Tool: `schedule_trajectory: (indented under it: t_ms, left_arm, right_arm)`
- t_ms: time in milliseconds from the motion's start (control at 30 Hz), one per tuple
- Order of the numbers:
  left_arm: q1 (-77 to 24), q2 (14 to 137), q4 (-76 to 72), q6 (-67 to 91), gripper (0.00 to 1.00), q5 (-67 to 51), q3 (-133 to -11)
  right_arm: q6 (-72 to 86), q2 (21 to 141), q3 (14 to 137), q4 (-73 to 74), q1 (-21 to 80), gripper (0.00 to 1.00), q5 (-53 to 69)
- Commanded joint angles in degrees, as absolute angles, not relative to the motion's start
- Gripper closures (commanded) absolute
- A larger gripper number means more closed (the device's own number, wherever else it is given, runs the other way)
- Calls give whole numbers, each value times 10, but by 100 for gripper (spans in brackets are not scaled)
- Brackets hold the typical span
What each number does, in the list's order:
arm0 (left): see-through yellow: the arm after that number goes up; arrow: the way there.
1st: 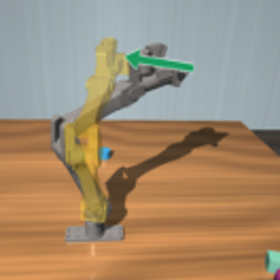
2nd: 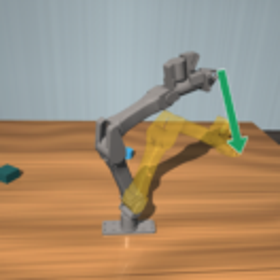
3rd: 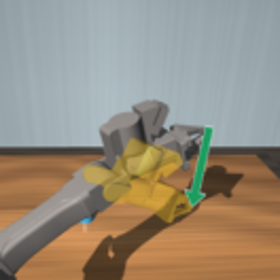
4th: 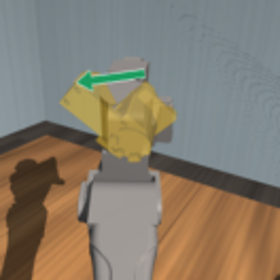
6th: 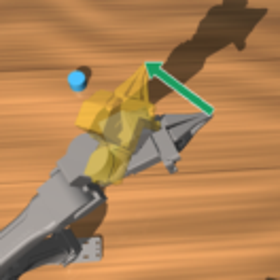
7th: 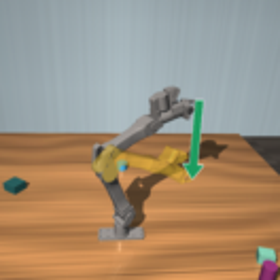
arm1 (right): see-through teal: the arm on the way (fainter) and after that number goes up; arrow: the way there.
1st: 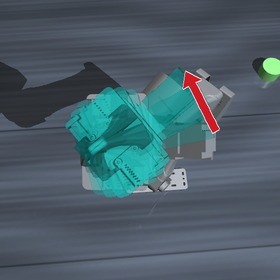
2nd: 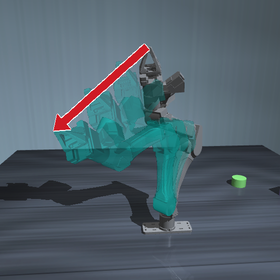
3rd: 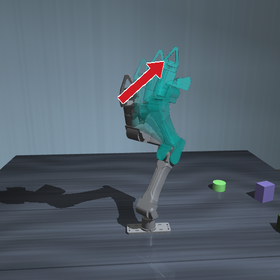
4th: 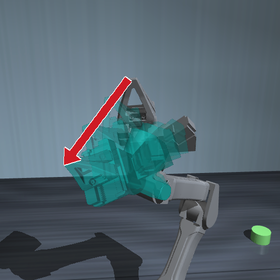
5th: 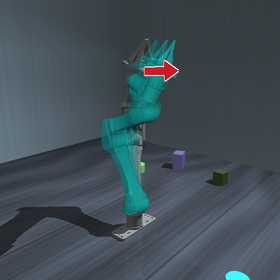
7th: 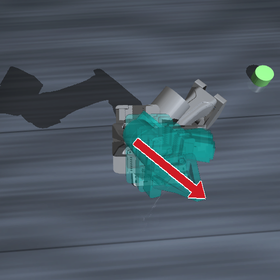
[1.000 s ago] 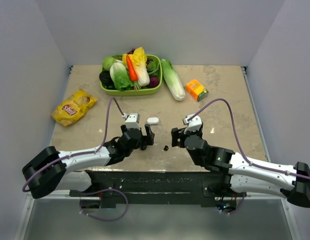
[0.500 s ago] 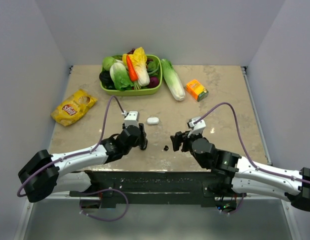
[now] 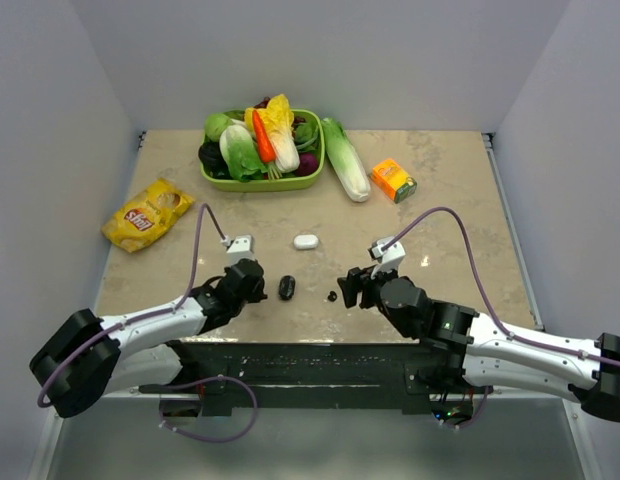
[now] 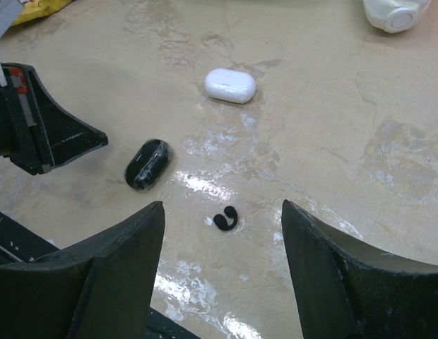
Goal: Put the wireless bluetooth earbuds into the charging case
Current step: Pick up the charging case at the center of the board.
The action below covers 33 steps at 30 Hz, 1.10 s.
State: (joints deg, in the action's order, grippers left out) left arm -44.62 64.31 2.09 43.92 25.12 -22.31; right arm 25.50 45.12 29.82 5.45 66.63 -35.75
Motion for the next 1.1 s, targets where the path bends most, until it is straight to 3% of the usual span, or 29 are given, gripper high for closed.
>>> schedule_trajectory:
  t_ms: [0, 1067]
  left_arm:
    - [-444, 672, -48, 437, 100, 213, -214]
    - [-541, 790, -122, 424, 95, 157, -281]
  right_arm:
    - [265, 451, 301, 31, 665, 30, -349]
    - [279, 437, 312, 71, 664, 29, -359]
